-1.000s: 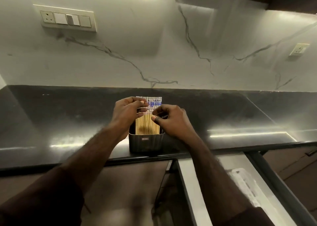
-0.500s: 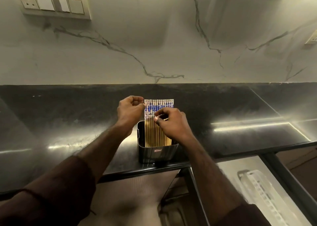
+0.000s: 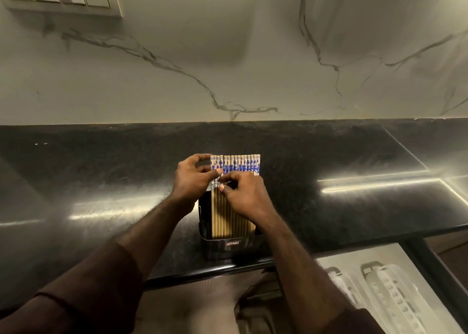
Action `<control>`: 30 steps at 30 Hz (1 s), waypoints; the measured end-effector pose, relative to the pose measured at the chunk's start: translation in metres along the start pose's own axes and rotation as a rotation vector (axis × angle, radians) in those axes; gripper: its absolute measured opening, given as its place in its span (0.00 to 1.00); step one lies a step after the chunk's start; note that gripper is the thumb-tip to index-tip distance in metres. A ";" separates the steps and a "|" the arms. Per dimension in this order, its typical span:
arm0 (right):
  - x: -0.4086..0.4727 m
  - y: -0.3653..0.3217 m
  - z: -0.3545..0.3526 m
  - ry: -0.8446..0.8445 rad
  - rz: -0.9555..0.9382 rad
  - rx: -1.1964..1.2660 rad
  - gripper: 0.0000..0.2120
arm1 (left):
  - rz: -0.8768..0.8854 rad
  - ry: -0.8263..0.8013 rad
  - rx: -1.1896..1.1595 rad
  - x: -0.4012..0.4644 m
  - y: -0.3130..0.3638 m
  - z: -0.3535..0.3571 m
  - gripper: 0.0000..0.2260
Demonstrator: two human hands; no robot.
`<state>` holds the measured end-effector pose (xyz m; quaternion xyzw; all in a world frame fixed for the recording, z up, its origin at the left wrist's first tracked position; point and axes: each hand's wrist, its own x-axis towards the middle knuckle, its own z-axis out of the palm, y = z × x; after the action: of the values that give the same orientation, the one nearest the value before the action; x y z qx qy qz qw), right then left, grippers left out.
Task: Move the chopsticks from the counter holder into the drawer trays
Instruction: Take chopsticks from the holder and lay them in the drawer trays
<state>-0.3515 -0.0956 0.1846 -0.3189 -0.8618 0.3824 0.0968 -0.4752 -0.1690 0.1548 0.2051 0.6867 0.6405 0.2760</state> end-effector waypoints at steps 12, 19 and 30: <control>-0.005 -0.009 0.005 0.039 -0.004 0.054 0.17 | 0.169 -0.002 0.024 -0.017 0.032 -0.016 0.11; -0.041 -0.042 -0.003 0.164 -0.095 0.183 0.13 | 0.325 -0.142 -0.061 -0.051 0.101 -0.022 0.13; -0.137 -0.026 -0.068 -0.024 -0.063 0.583 0.09 | 0.284 -0.265 -0.279 -0.105 0.172 0.000 0.09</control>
<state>-0.2295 -0.1533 0.2603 -0.2463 -0.7262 0.6143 0.1860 -0.4071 -0.2194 0.3379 0.3419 0.5137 0.7289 0.2964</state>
